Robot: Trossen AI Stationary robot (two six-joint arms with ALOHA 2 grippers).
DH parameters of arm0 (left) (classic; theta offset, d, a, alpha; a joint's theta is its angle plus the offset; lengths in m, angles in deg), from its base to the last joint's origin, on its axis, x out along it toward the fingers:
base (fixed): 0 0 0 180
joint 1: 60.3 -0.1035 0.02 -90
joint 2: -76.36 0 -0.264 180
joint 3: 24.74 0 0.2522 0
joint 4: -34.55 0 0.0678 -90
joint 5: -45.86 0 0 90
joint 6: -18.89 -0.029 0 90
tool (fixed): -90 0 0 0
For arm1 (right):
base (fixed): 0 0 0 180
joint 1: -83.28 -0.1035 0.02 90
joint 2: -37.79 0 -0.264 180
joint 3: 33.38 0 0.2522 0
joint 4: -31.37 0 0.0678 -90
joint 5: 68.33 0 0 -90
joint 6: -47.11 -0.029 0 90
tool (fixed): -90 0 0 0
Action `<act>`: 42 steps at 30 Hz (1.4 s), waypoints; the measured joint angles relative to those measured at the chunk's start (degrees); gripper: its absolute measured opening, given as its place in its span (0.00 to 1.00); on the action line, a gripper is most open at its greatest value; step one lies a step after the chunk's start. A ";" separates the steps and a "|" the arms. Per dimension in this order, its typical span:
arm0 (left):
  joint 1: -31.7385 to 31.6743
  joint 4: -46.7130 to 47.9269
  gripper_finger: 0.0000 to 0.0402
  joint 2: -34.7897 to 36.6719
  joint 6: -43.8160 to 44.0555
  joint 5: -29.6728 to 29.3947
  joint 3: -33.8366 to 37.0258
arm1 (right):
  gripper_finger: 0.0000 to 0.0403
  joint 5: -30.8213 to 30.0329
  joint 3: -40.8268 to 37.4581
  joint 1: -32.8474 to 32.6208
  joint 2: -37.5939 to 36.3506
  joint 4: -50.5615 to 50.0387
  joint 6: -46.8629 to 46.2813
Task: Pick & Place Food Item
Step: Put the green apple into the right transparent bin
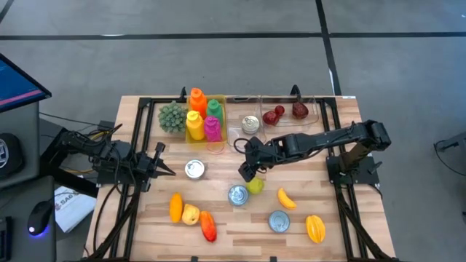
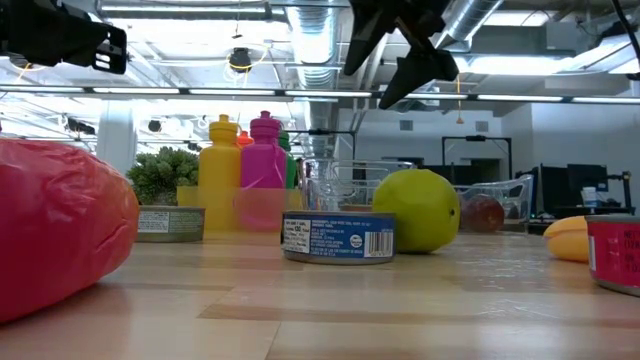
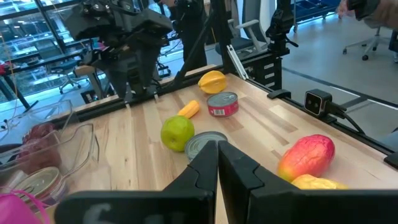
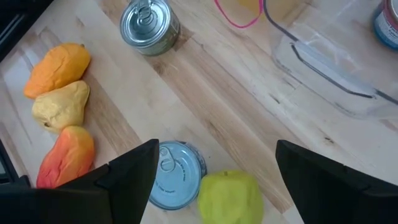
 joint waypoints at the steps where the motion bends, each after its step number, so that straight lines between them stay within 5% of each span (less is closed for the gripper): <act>1: 0.00 0.00 0.01 0.00 0.00 -0.02 0.00 | 0.79 0.00 0.00 0.00 0.00 0.15 0.00; 23: 0.00 -0.02 0.01 0.00 0.00 0.00 0.02 | 0.79 0.02 -0.02 0.13 0.02 5.40 0.10; 31: 0.00 -0.02 0.01 0.00 0.00 -0.01 0.02 | 0.79 -0.02 0.04 -1.41 1.64 5.57 12.00; 39: 0.00 -0.43 0.01 -0.98 0.02 -0.02 0.02 | 0.97 -3.05 -0.10 -2.97 3.66 1.04 5.19; 42: 0.00 -0.77 0.01 -1.98 0.02 -0.05 -0.01 | 0.96 -3.87 -0.07 -2.97 3.69 0.17 4.59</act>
